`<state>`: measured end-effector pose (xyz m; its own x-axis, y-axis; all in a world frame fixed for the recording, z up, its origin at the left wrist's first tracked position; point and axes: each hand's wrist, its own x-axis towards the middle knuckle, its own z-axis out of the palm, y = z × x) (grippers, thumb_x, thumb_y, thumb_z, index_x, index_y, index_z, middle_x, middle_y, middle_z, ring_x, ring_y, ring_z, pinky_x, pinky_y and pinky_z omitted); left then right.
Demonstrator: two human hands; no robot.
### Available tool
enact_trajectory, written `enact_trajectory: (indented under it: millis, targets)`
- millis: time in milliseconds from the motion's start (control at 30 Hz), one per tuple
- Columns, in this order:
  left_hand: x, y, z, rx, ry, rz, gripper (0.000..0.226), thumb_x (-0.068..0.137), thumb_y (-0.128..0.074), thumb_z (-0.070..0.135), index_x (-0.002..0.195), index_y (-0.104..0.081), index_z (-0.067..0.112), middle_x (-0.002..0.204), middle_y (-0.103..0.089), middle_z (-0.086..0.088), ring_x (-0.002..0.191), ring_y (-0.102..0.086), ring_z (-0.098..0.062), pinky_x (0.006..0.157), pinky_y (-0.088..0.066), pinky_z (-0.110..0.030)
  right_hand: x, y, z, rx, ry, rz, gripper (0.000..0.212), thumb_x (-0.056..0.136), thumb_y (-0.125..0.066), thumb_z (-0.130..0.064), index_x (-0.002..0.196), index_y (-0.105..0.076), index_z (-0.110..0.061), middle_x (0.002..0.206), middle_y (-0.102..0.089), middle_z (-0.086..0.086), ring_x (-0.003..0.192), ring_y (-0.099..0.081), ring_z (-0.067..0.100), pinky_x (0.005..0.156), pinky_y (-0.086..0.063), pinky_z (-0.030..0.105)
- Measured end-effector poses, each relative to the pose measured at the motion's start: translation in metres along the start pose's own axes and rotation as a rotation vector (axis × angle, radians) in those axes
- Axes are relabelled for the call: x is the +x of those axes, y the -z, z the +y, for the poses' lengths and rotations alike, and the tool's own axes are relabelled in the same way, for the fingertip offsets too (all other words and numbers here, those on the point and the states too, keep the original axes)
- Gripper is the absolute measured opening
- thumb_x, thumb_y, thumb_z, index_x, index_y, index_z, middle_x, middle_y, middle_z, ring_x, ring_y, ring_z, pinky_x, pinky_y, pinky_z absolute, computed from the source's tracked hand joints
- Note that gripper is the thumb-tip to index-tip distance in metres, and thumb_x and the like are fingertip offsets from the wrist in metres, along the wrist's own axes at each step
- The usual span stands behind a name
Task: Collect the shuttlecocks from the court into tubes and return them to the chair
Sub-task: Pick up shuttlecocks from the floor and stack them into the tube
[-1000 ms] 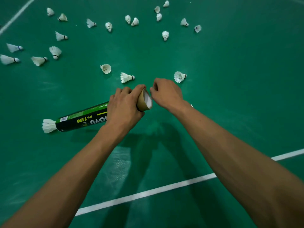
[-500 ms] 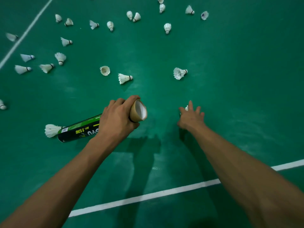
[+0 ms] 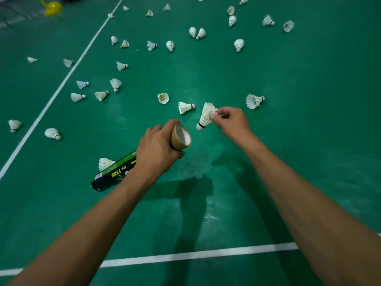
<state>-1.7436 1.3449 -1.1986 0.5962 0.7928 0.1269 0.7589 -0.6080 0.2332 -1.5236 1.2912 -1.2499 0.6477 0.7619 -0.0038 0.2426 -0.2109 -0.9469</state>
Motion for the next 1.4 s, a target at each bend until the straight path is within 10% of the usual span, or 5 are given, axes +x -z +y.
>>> enact_trajectory:
  millis: [233, 433, 600, 1233, 1400]
  targets:
    - [0.034, 0.008, -0.021, -0.13, 0.004, 0.096, 0.084, 0.066, -0.091, 0.039, 0.139, -0.049, 0.037, 0.113, -0.065, -0.009, 0.106, -0.056, -0.039, 0.086, -0.049, -0.046, -0.011, -0.017, -0.079, 0.136, 0.19, -0.129, 0.012, 0.096, -0.069, -0.027, 0.094, -0.075, -0.016, 0.088, -0.075, 0.012, 0.072, -0.066, 0.015, 0.055, -0.057, 0.033]
    - [0.078, 0.014, -0.027, -0.284, -0.04, 0.103, 0.084, 0.06, -0.091, 0.044, 0.132, -0.049, 0.038, 0.113, -0.071, -0.005, 0.103, -0.062, -0.036, 0.082, -0.053, -0.044, -0.016, -0.029, -0.094, -0.345, 0.325, -0.192, 0.03, 0.103, -0.056, -0.037, 0.127, -0.07, -0.029, 0.148, -0.054, 0.002, 0.146, -0.037, 0.012, 0.118, -0.031, 0.033]
    - [0.116, 0.013, 0.007, -0.292, -0.224, 0.09, 0.085, 0.063, -0.089, 0.04, 0.138, -0.049, 0.038, 0.115, -0.067, -0.006, 0.106, -0.058, -0.036, 0.086, -0.049, -0.044, -0.021, 0.011, -0.128, -0.257, 0.453, 0.325, 0.031, 0.1, -0.058, -0.034, 0.087, -0.08, -0.018, 0.086, -0.077, -0.011, 0.086, -0.069, 0.001, 0.085, -0.051, 0.023]
    - [0.119, -0.008, 0.023, -0.572, -0.405, 0.101, 0.072, 0.071, -0.076, 0.024, 0.137, -0.052, 0.04, 0.118, -0.069, -0.002, 0.101, -0.06, -0.035, 0.086, -0.05, -0.04, -0.006, -0.038, -0.154, -0.245, -0.196, -0.198, 0.064, 0.104, -0.035, -0.06, 0.126, -0.059, -0.005, 0.125, -0.062, 0.004, 0.11, -0.062, 0.012, 0.089, -0.05, 0.022]
    - [0.145, 0.0, -0.013, -0.473, -0.308, 0.115, 0.083, 0.068, -0.09, 0.031, 0.141, -0.051, 0.033, 0.118, -0.066, -0.011, 0.107, -0.057, -0.04, 0.086, -0.046, -0.044, 0.032, -0.049, -0.156, -0.216, -0.009, -0.062, 0.053, 0.104, -0.043, -0.053, 0.07, -0.061, -0.018, 0.076, -0.062, 0.005, 0.066, -0.056, 0.014, 0.066, -0.042, 0.027]
